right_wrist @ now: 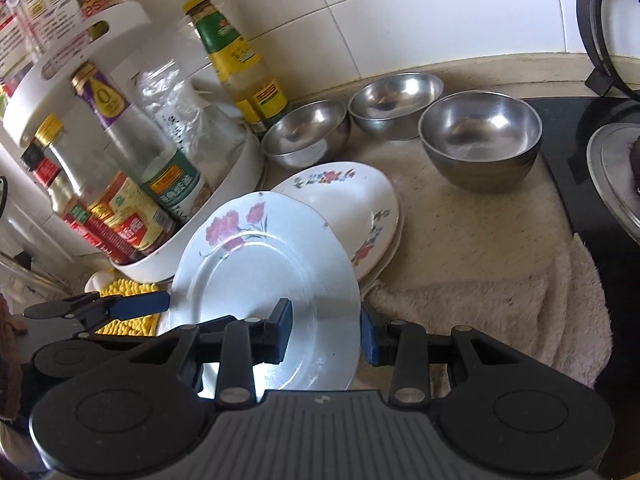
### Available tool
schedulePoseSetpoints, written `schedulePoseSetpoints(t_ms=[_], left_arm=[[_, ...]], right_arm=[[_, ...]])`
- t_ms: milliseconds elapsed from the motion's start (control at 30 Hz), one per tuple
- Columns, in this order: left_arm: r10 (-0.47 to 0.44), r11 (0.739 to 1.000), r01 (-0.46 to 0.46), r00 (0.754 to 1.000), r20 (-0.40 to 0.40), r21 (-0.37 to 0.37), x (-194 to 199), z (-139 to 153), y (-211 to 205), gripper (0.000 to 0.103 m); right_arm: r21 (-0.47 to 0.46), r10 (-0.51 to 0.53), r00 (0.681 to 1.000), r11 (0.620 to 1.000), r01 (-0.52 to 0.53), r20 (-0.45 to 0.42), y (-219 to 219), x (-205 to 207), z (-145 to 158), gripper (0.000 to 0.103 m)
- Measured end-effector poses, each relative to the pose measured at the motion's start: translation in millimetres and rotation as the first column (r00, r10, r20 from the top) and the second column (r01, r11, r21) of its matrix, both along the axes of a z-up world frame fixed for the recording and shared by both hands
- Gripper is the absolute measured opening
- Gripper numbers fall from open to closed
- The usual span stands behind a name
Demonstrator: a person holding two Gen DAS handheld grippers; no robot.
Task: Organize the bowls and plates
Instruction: 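Carry the pink-flower plate with the right gripper over to the plate stack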
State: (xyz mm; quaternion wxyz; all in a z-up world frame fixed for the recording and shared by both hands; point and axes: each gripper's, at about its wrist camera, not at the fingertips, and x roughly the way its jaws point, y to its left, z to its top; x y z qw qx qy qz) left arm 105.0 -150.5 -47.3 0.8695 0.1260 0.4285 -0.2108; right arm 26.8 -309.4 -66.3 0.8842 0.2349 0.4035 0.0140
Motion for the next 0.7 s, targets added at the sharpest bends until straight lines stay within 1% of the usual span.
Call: schedulePoseSetpoints(t_ms=[33, 67, 100, 133, 167, 200, 233, 300, 333, 400, 433, 467, 567, 633, 700], left_arm=[[-0.004, 1.0, 0.004, 1.0, 0.003, 0.002, 2, -1, -2, 0.085], [-0.013, 1.0, 0.013, 1.0, 0.005, -0.005, 4, -1, -5, 0.07], [-0.075, 0.995, 0.074, 0.997, -0.018, -0.073, 4, 1, -8, 0.055], [-0.116, 0.987, 0.107, 0.991, -0.07, -0.122, 5, 1, -14, 0.02], [-0.131, 0.987, 0.123, 0.989, -0.073, -0.104, 3, 1, -23, 0.027], [-0.135, 0.99, 0.133, 0.99, -0.031, -0.055, 2, 1, -32, 0.042], [-0.129, 0.991, 0.129, 0.992, -0.004, -0.031, 3, 1, -36, 0.067], [-0.134, 0.987, 0.133, 0.991, -0.008, -0.094, 7, 6, -28, 0.061], [-0.123, 0.986, 0.12, 0.992, -0.017, -0.119, 10, 9, -20, 0.062], [-0.058, 0.992, 0.057, 0.998, -0.003, -0.114, 15, 13, 1, 0.064], [-0.039, 0.993, 0.038, 0.999, -0.006, -0.109, 18, 13, 11, 0.064], [-0.011, 0.994, 0.009, 1.0, -0.02, -0.106, 18, 12, 24, 0.065], [0.068, 0.993, -0.074, 0.995, -0.066, -0.095, 19, 5, 61, 0.069], [0.078, 0.991, -0.09, 0.99, -0.12, -0.097, 22, -6, 73, 0.069], [0.088, 0.992, -0.101, 0.984, -0.152, -0.075, 25, -18, 75, 0.069]], right_arm=[[0.0, -0.004, 1.0, 1.0, 0.004, 0.002, -1, 2, 0, 0.056], [0.014, 0.003, 1.0, 1.0, -0.003, 0.011, -2, 3, 0, 0.055], [0.07, 0.026, 0.999, 0.997, -0.027, 0.023, -2, 6, 0, 0.05], [0.088, 0.028, 0.999, 0.996, -0.029, 0.02, -1, 11, 1, 0.035], [0.06, 0.031, 0.999, 0.998, -0.032, 0.023, 3, 16, 5, 0.03], [0.035, 0.006, 0.999, 0.999, -0.008, 0.041, 1, 20, 9, 0.031], [0.028, -0.023, 0.999, 0.999, 0.022, 0.044, -3, 24, 11, 0.031], [0.016, -0.063, 0.997, 0.998, 0.062, 0.034, -17, 29, 10, 0.031], [0.024, -0.075, 0.997, 0.997, 0.074, 0.029, -24, 29, 8, 0.031], [0.042, -0.075, 0.997, 0.996, 0.075, -0.006, -32, 29, 4, 0.031], [0.047, -0.068, 0.998, 0.997, 0.068, -0.003, -32, 26, 3, 0.031], [0.048, -0.045, 0.999, 0.998, 0.045, -0.011, -29, 24, 1, 0.031], [0.078, 0.04, 0.997, 0.996, -0.035, -0.066, -15, 18, -4, 0.037], [0.085, 0.104, 0.991, 0.992, -0.097, -0.085, 0, 14, -7, 0.04], [0.102, 0.156, 0.983, 0.984, -0.146, -0.102, 12, 14, -10, 0.044]])
